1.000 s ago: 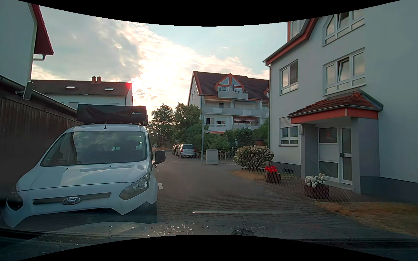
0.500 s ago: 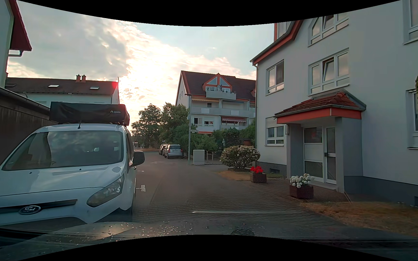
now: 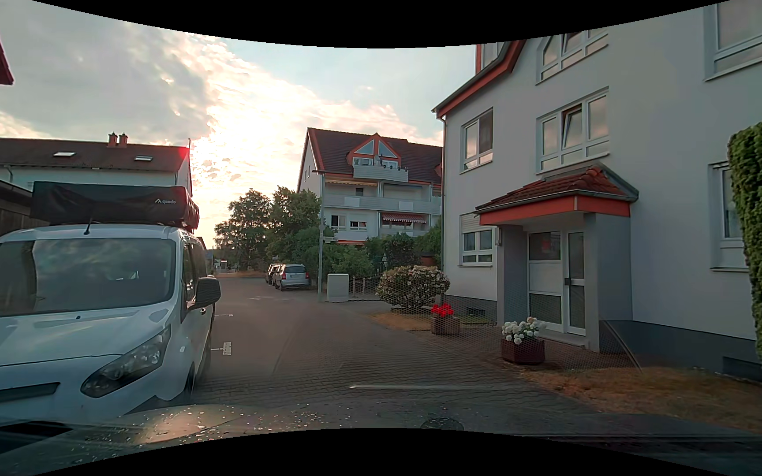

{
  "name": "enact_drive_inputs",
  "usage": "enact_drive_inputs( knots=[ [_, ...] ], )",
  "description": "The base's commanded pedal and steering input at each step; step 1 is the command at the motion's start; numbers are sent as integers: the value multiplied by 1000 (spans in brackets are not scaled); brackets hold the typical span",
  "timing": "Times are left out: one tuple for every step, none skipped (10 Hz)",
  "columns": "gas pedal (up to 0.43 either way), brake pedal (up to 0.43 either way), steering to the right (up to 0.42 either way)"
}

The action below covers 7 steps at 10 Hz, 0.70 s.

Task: Follow the waypoints while adhering to traffic rules and regulations

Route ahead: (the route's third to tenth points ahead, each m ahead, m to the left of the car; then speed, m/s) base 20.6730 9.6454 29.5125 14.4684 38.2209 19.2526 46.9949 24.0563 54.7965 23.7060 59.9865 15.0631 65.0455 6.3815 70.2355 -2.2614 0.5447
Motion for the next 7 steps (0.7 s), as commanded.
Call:
enact_drive_inputs(
  knots=[
    [0, 0, 696],
    [0, 0, 625],
    [0, 0, 557],
    [0, 0, 498],
    [8, 0, 448],
    [20, 0, 415],
    [28, 0, 374]
  ],
)
